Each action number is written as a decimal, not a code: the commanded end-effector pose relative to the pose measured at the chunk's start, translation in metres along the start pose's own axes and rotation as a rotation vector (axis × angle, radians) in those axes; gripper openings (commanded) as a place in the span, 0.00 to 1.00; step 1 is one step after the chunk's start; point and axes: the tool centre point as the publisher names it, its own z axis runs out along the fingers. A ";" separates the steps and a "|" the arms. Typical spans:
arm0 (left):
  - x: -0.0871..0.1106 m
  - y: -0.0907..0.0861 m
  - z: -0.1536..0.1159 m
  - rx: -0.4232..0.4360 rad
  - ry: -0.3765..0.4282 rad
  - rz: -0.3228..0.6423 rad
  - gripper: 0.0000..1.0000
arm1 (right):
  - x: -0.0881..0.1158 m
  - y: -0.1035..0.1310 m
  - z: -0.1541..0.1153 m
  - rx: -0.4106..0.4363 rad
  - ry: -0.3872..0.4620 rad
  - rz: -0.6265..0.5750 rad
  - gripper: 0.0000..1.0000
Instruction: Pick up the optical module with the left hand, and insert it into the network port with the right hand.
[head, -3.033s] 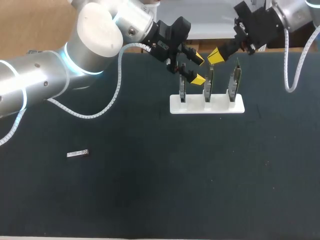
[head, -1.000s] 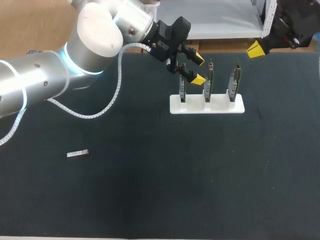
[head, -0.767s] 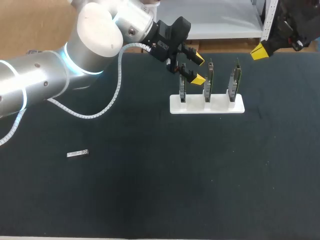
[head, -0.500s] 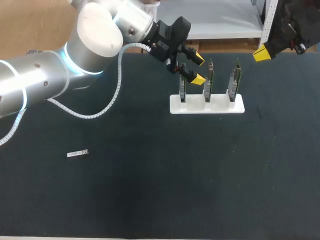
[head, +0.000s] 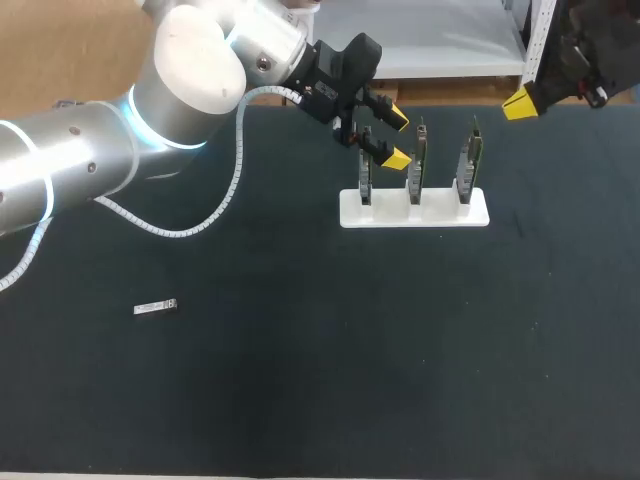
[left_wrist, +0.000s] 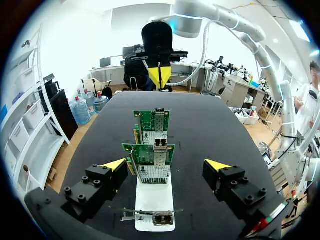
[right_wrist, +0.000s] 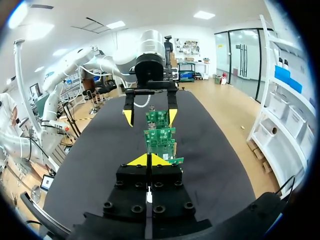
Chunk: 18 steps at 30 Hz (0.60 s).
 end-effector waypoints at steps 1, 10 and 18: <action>-0.001 0.002 0.000 0.003 0.004 -0.001 1.00 | -0.001 -0.006 0.003 -0.007 0.005 -0.003 0.00; -0.001 0.002 0.000 0.003 0.004 -0.001 1.00 | -0.001 -0.012 0.005 -0.008 0.004 0.000 0.00; -0.001 0.002 0.000 0.003 0.004 -0.001 1.00 | -0.001 -0.014 0.007 -0.014 0.010 0.004 0.00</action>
